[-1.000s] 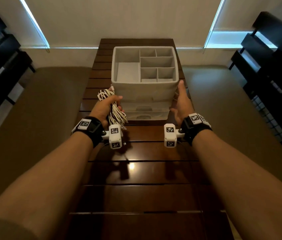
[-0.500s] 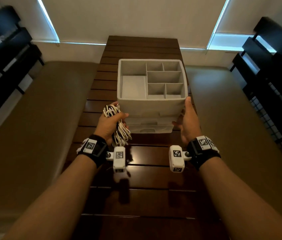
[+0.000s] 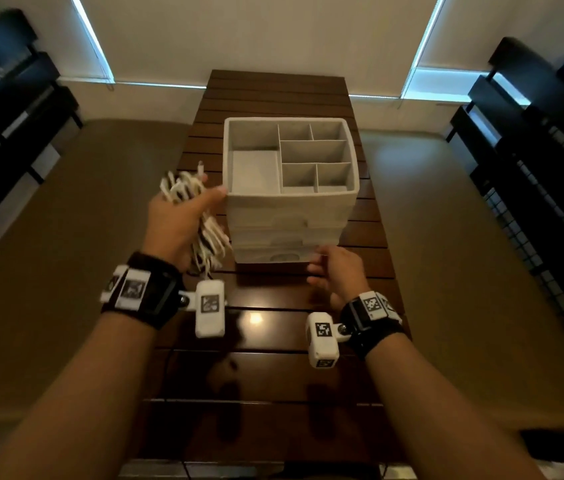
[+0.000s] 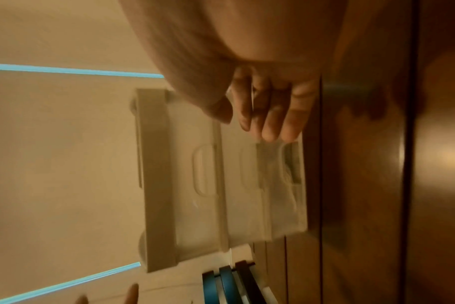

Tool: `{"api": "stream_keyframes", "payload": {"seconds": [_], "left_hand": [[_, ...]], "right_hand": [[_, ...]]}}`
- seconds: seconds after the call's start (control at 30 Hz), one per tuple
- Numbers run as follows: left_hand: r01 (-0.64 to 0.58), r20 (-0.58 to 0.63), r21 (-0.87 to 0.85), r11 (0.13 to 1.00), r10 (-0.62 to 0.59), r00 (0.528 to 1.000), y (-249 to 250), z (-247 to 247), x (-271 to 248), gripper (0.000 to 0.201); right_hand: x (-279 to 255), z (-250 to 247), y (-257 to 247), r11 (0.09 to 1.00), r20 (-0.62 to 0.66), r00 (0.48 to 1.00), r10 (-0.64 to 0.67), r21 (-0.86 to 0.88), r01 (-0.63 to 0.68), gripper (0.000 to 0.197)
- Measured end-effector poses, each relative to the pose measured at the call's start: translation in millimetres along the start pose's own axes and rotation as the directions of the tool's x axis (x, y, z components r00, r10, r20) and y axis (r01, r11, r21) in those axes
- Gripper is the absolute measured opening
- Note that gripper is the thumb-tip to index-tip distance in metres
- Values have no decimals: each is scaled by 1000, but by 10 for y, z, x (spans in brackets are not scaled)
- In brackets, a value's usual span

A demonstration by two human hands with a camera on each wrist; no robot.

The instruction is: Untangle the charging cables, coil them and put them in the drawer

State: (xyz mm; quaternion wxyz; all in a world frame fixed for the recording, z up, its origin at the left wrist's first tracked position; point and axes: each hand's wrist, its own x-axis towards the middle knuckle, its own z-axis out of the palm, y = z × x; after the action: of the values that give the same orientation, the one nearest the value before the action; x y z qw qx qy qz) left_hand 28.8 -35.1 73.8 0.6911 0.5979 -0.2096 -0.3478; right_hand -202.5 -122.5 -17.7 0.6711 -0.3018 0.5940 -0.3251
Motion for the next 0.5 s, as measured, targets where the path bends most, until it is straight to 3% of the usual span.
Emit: {"api": "stream_keyframes", "payload": {"seconds": [0.1, 0.23, 0.33, 0.5], "left_hand": [[-76, -18, 236, 969, 82, 996, 154, 189, 207, 44], [-5, -18, 516, 856, 16, 1000, 117, 256, 446, 50], [18, -36, 535, 845, 1, 999, 67, 278, 557, 51], [21, -118, 601, 799, 63, 991, 140, 413, 503, 35]], "right_hand": [[-25, 232, 115, 992, 150, 984, 96, 70, -107, 25], [-7, 445, 115, 927, 247, 957, 154, 300, -226, 29], [50, 500, 141, 891, 285, 941, 181, 357, -280, 35], [49, 499, 275, 906, 266, 952, 152, 347, -241, 54]]}}
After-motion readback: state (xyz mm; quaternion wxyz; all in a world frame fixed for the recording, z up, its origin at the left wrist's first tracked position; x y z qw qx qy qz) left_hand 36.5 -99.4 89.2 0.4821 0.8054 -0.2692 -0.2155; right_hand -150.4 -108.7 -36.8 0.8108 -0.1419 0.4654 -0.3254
